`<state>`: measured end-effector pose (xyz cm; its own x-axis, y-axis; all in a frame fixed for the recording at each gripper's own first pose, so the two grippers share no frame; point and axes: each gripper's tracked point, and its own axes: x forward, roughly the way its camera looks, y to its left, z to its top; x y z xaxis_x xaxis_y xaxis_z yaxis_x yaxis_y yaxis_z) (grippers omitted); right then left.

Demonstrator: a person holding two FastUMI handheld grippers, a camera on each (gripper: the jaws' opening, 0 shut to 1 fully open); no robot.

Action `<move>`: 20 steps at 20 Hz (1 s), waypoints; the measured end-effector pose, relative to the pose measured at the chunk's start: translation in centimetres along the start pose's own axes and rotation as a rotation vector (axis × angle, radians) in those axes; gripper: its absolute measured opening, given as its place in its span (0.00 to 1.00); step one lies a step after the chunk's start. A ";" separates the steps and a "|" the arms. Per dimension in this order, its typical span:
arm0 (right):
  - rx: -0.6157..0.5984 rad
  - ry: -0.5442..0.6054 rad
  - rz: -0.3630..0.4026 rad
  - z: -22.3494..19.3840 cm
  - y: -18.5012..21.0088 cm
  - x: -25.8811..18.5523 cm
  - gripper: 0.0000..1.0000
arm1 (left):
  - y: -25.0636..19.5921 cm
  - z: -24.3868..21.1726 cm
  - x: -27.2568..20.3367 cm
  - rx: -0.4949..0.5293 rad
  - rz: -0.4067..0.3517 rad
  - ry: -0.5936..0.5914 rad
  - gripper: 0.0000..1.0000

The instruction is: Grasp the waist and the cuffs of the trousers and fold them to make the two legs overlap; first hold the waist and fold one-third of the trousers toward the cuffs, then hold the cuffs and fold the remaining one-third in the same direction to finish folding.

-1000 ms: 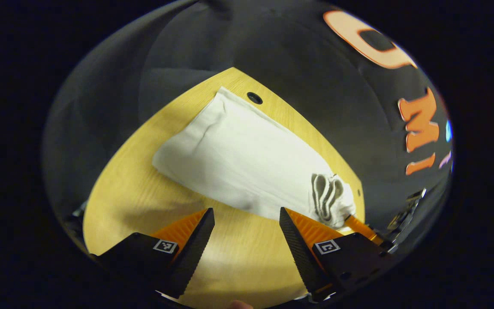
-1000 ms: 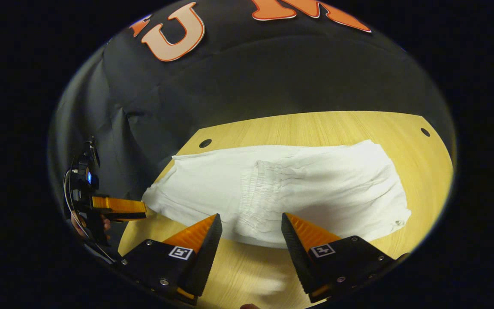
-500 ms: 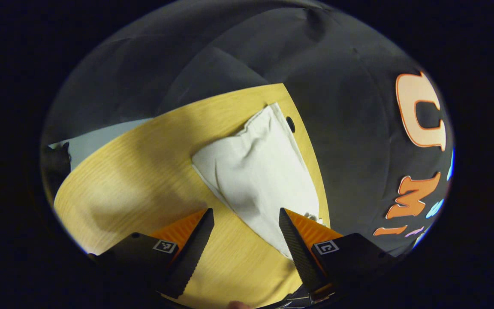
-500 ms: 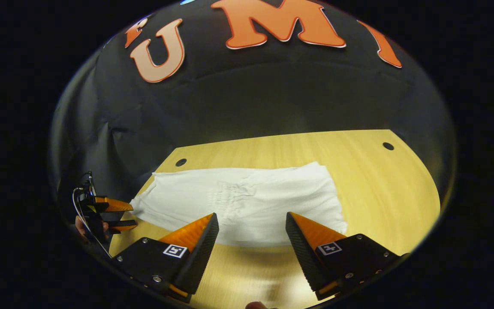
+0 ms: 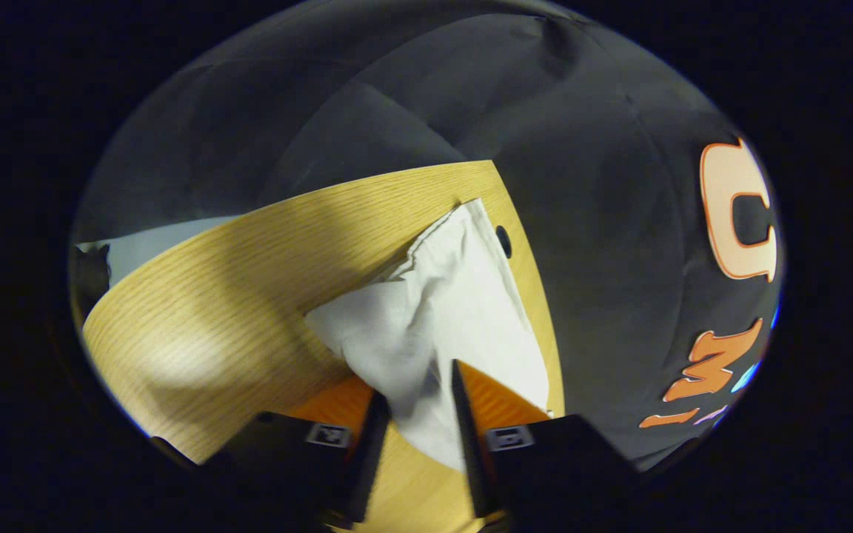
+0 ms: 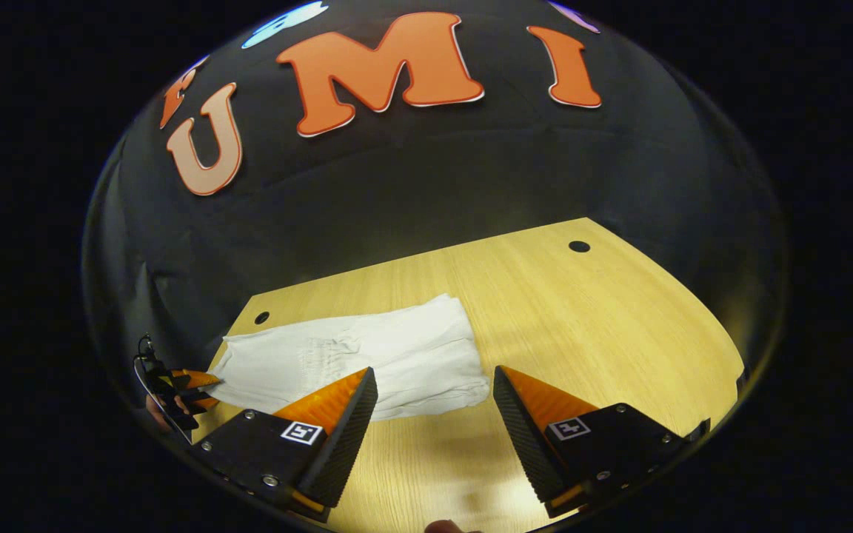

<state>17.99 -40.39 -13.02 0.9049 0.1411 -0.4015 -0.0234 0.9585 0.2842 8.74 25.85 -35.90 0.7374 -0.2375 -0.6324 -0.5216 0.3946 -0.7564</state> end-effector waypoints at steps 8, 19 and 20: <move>0.087 -0.041 -0.017 2.2 -7.1 -2.9 0.96 | -7.5 -0.1 -3.6 0.106 -0.002 -0.124 0.05; 0.278 -0.196 -0.111 4.0 -17.1 -7.3 0.98 | -26.1 -6.4 -8.7 0.397 -0.168 -0.157 0.05; 0.275 -0.207 -0.119 4.1 -17.9 -8.0 0.98 | -27.6 -7.6 -8.8 0.435 -0.177 -0.152 0.05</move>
<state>12.96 -59.70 -11.30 0.9621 -0.0476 -0.2687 0.1769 0.8585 0.4813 13.39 10.26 -10.75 0.8698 -0.2146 -0.4442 -0.1792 0.7015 -0.6898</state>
